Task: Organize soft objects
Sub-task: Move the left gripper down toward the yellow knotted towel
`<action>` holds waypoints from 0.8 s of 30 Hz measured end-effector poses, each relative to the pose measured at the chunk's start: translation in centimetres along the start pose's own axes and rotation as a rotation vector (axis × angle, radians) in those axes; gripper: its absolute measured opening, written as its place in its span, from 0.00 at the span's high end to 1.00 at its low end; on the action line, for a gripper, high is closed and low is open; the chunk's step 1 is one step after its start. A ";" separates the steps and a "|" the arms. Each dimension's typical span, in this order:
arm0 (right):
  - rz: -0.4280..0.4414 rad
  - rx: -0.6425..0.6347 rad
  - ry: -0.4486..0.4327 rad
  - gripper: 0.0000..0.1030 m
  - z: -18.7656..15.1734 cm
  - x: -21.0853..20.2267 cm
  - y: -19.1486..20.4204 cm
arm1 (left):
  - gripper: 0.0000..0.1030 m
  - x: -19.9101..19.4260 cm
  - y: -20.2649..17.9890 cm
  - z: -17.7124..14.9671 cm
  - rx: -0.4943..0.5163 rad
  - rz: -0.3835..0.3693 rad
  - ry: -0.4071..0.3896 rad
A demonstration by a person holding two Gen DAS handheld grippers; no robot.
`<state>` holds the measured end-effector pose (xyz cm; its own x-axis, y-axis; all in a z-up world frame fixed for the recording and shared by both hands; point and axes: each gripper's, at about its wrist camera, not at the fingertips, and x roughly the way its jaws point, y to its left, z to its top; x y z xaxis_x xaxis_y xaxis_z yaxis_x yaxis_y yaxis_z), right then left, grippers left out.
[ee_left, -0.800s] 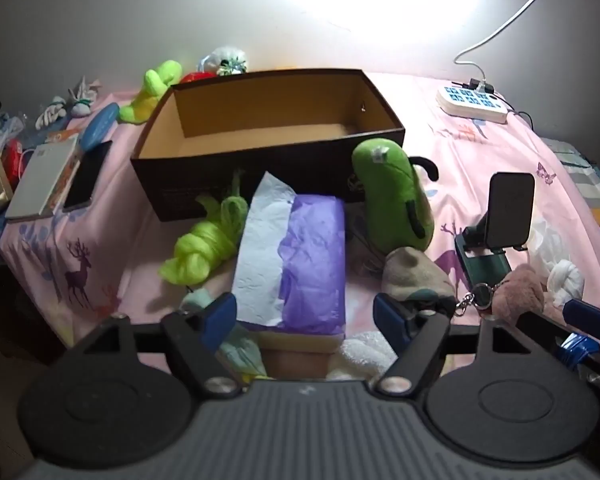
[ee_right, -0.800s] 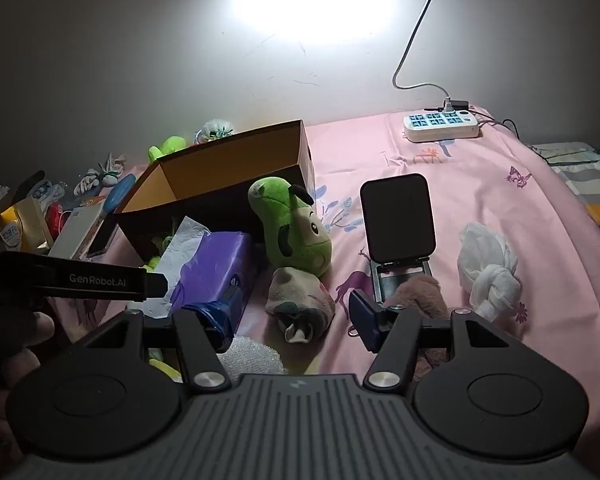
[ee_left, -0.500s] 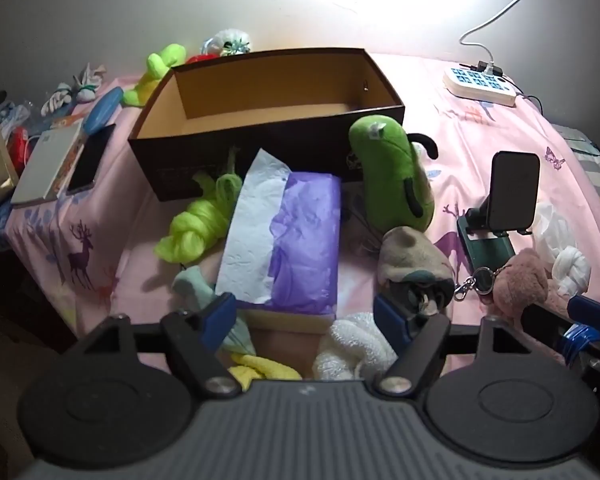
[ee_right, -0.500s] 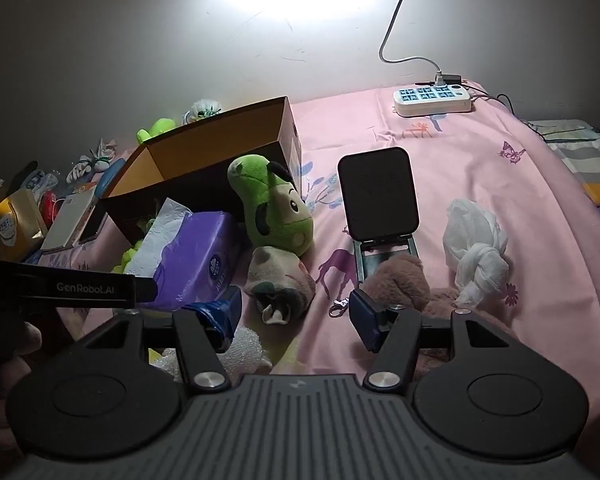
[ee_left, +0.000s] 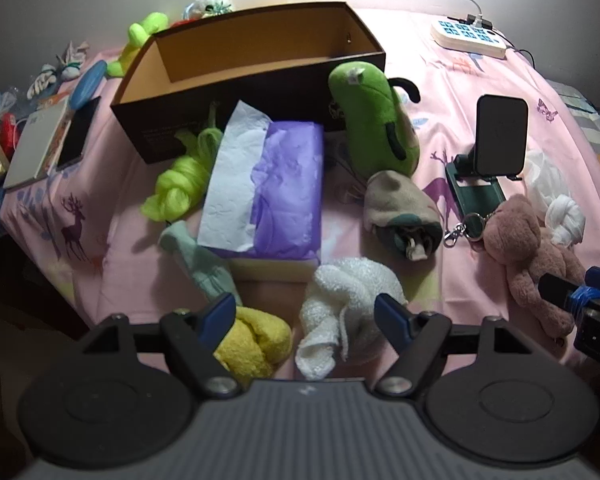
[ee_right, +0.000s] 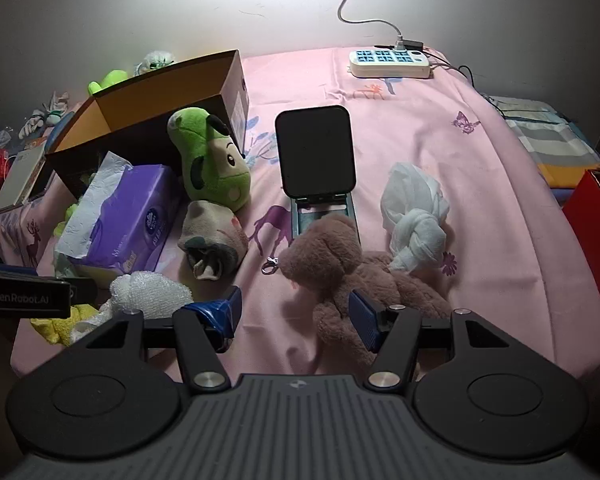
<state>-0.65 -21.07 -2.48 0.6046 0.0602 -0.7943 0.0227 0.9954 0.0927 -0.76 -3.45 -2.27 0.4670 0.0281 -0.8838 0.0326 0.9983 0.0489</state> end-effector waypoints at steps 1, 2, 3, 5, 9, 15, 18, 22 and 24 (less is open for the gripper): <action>-0.006 0.004 0.004 0.58 0.0 0.0 -0.1 | 0.26 0.1 -0.1 0.0 -0.001 -0.007 0.009; -0.007 0.010 0.008 0.58 -0.1 0.0 -0.2 | 0.25 0.2 -0.1 -0.1 -0.001 -0.011 0.016; -0.009 0.017 0.014 0.58 -0.1 0.0 -0.2 | 0.25 0.3 -0.2 0.0 0.000 -0.013 0.023; -0.011 0.023 0.021 0.58 -0.2 0.0 -0.3 | 0.25 0.5 -0.3 0.0 0.000 -0.022 0.042; -0.020 0.034 0.030 0.58 -0.1 0.0 -0.4 | 0.25 0.5 -0.4 0.0 0.004 -0.040 0.054; -0.039 0.050 0.019 0.58 0.1 -0.3 -0.6 | 0.25 0.1 -0.4 0.1 0.019 -0.070 0.054; -0.050 0.061 0.014 0.58 0.2 -0.6 -0.9 | 0.25 0.0 -0.4 0.3 0.025 -0.079 0.050; -0.065 0.059 0.010 0.58 0.3 -1.3 -1.4 | 0.25 -0.2 -0.6 0.3 0.049 -0.112 0.061; -0.080 0.058 0.009 0.58 0.3 -1.5 -1.7 | 0.25 -0.3 -0.7 0.1 0.084 -0.134 0.067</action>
<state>-1.33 -22.88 -1.25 0.5914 -0.0189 -0.8061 0.1173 0.9911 0.0628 -0.83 -4.20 -1.99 0.3939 -0.0984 -0.9139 0.1653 0.9856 -0.0348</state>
